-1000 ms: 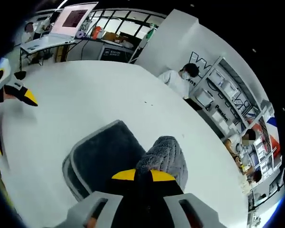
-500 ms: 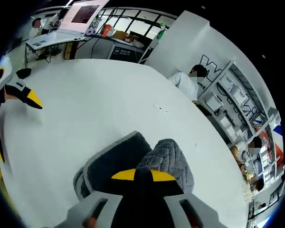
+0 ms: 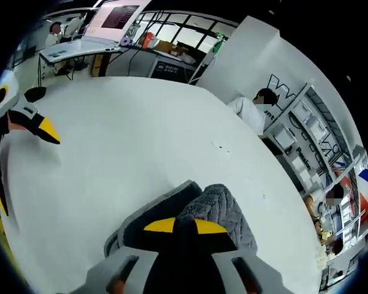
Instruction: Fold the towel on the table until its edges align and the towel forms a compact rectangular stack.
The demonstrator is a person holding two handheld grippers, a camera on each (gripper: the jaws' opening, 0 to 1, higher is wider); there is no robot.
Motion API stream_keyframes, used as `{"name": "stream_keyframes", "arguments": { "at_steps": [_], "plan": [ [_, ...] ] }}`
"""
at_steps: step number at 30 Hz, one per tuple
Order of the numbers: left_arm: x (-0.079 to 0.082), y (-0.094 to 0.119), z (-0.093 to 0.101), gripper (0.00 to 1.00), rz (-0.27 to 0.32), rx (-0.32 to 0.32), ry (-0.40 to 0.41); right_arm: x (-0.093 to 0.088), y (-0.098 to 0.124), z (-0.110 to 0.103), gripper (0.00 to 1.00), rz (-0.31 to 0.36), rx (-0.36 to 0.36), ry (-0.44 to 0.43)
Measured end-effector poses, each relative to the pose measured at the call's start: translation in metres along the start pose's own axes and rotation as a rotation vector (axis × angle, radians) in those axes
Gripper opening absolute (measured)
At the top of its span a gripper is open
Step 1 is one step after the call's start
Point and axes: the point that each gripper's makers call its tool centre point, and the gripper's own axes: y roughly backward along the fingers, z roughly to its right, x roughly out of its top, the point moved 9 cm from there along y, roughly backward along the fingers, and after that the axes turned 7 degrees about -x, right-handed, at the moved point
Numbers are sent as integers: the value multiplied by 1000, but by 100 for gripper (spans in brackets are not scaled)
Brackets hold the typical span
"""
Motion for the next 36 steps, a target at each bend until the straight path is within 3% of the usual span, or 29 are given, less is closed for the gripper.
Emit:
{"name": "stream_keyframes", "arguments": {
  "at_steps": [13,36],
  "plan": [
    [-1,3,0,94,14,2,5,11,-1,-11,9,16,37,13],
    [-8,9,-4,93,25,17,32,11,-19,-37,9,-36,87,51]
  ]
}}
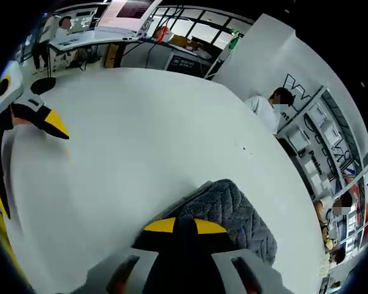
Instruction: Fold the towel on the table until its edges align and the towel forms a compact rectangular stack.
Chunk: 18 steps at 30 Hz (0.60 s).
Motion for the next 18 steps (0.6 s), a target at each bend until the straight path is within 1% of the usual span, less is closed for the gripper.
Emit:
{"name": "stream_keyframes", "arguments": {
  "at_steps": [7,13,18],
  "plan": [
    [-1,-1,1,93,-2,-1,3,-5,-6,-9,9,-23,7,19],
    [0,-1,2,93,0,3,7,-6,-9,-15,10,-37,7,40],
    [2,-1,3,93,-2,5,4,-3,-10,-14,11,-42,13,39]
  ]
}}
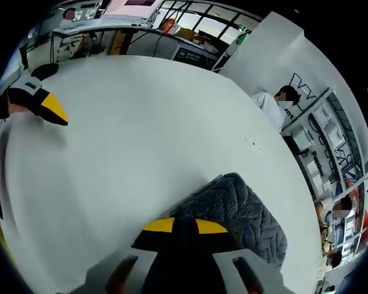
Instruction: Fold the towel on the table until its edges align and the towel forms a compact rectangular stack.
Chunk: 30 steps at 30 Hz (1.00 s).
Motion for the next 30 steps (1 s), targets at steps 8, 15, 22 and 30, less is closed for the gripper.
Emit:
{"name": "stream_keyframes", "arguments": {
  "at_steps": [8,15,22,30],
  "plan": [
    [2,1,2,93,-4,9,-1,0,4,-1,16,22,32,18],
    [4,0,5,93,-7,7,-9,1,13,1,24,80,59,25],
    [5,-1,7,93,-11,10,-10,1,24,5,25,143,65,8],
    [7,-3,9,93,-14,13,-16,4,40,2,25,218,104,-3]
  ]
}}
